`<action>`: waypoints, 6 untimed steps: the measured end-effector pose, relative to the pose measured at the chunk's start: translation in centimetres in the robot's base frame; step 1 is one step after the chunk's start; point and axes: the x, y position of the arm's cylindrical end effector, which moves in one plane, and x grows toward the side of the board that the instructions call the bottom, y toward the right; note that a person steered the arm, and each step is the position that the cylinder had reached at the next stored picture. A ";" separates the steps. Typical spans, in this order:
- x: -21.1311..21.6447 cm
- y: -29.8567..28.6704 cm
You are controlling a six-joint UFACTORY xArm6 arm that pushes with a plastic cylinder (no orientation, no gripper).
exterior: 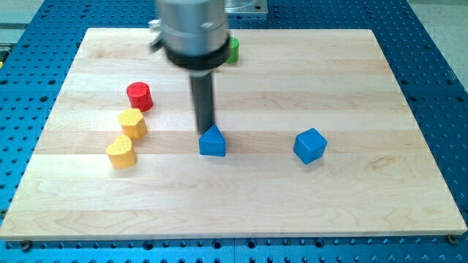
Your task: Separate the red star from the green star
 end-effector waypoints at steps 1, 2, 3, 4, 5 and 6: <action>-7.0 5.5; -14.3 10.0; -19.8 9.2; -20.5 3.7; -19.6 -3.5; -17.7 -10.9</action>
